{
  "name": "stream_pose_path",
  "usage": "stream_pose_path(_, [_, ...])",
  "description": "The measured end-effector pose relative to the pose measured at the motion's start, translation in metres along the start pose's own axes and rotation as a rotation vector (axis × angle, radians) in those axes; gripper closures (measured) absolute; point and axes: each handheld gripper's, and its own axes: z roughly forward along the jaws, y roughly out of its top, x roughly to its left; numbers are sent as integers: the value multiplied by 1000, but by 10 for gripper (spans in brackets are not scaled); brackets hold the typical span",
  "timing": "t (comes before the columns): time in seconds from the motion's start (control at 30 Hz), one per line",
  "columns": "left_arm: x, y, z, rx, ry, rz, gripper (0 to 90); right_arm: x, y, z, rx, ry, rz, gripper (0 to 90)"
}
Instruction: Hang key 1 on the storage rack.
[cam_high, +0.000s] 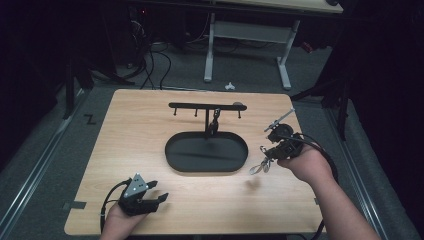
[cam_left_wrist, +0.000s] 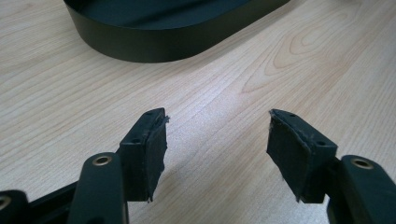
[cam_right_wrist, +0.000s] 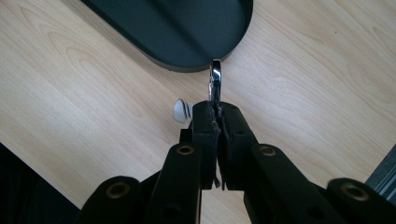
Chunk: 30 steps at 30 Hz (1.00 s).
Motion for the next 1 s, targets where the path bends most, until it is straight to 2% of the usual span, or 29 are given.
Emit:
stream_pose_path(0.33, [1,-1,-2,-2,1,-6,379,4,29,-2,-15,-6,-37,866])
stream_pose_path(0.6, [2,-1,-3,-1,-1,-9,380,2,47,1,-22,-3,-29,866])
stream_pose_path(0.67, [2,-1,-3,-3,-2,-9,380,3,50,2,-19,-1,-15,866])
stream_pose_path(0.7, [2,-1,-3,-4,-3,-9,379,2,52,3,-28,-1,-28,866])
stream_pose_path(0.8, [2,-1,-3,-4,-4,-10,380,1,56,4,-30,2,-24,866])
stream_pose_path(1.0, [2,-2,-4,-6,-3,-14,379,-1,67,1,-30,-6,-17,865])
